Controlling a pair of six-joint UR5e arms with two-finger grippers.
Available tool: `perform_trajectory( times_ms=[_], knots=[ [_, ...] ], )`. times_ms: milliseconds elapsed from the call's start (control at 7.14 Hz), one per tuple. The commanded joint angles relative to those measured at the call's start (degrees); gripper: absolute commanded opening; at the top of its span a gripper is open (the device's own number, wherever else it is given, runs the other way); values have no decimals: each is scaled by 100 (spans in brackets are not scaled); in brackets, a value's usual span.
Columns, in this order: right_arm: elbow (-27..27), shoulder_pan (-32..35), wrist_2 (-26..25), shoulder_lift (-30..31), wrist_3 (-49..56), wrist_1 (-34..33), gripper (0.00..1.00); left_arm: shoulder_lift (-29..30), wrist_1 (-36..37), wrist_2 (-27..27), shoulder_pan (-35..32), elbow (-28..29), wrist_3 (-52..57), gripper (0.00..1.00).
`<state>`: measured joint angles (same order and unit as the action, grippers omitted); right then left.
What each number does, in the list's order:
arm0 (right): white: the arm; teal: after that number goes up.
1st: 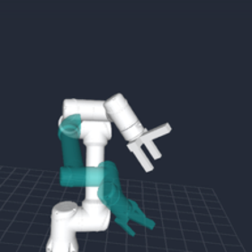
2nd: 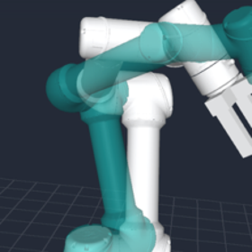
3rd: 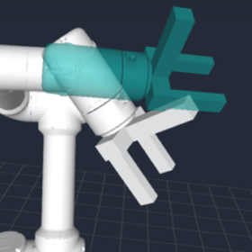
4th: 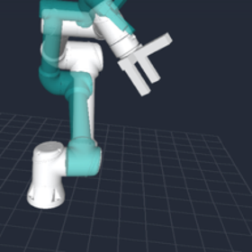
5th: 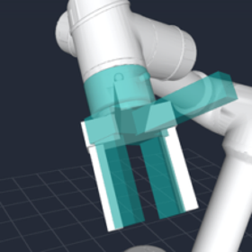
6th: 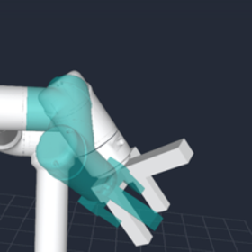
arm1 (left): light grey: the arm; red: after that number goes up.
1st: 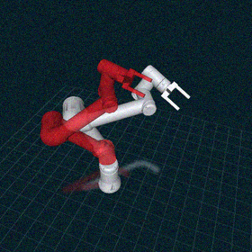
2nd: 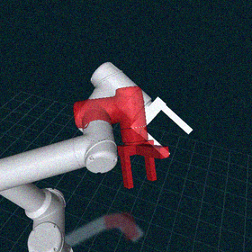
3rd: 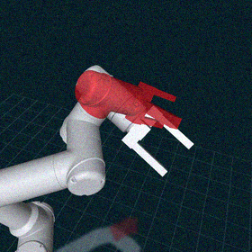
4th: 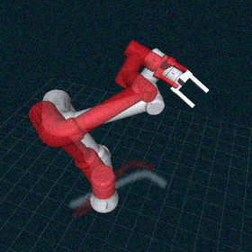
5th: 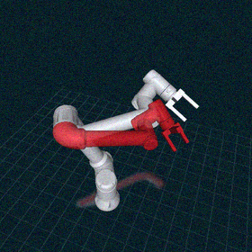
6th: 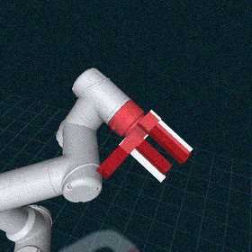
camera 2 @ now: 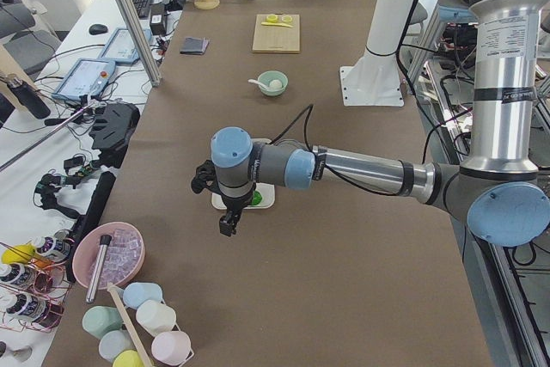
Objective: Put spoon and bun in bowl
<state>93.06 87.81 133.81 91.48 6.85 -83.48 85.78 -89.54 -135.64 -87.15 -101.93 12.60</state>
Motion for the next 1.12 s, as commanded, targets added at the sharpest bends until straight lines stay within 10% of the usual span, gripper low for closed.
perform_trajectory(
  times_ms=[0, 980],
  knots=[
    [-24, 44, -4, -25, -9, 7, 100, -263, -2, -138, -13, -144, -21, 98],
    [11, 70, 40, -7, -88, 25, 100, -360, 24, -77, -356, -389, -821, 98]
  ],
)
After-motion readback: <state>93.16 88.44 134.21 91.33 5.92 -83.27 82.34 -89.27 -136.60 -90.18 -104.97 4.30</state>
